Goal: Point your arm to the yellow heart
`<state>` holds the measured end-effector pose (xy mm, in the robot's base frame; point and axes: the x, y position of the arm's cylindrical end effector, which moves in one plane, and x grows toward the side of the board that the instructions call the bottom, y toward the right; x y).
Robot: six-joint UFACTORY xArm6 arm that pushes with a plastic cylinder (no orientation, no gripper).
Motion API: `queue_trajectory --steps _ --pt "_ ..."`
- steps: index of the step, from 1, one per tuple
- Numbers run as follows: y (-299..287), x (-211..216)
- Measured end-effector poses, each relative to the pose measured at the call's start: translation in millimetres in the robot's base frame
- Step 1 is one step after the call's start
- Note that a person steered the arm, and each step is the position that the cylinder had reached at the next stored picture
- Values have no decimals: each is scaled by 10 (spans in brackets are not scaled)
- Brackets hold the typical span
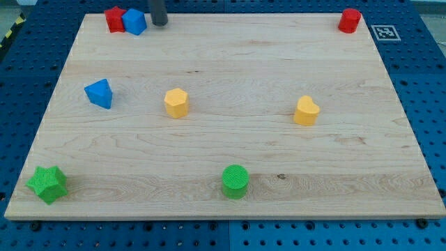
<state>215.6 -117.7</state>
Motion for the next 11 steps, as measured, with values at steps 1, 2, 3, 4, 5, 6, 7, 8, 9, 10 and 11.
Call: queue_trajectory --steps 1,2,3,4,5,6,7,8,9,10,11 --pt "743 72" --pt "1046 82" --pt "1046 83" --pt "1101 333" --pt "1103 406" --pt "1333 613" --pt "1610 923" --pt "1630 1194" --pt "2043 1382" --pt "2277 1694" --pt "2433 2090"
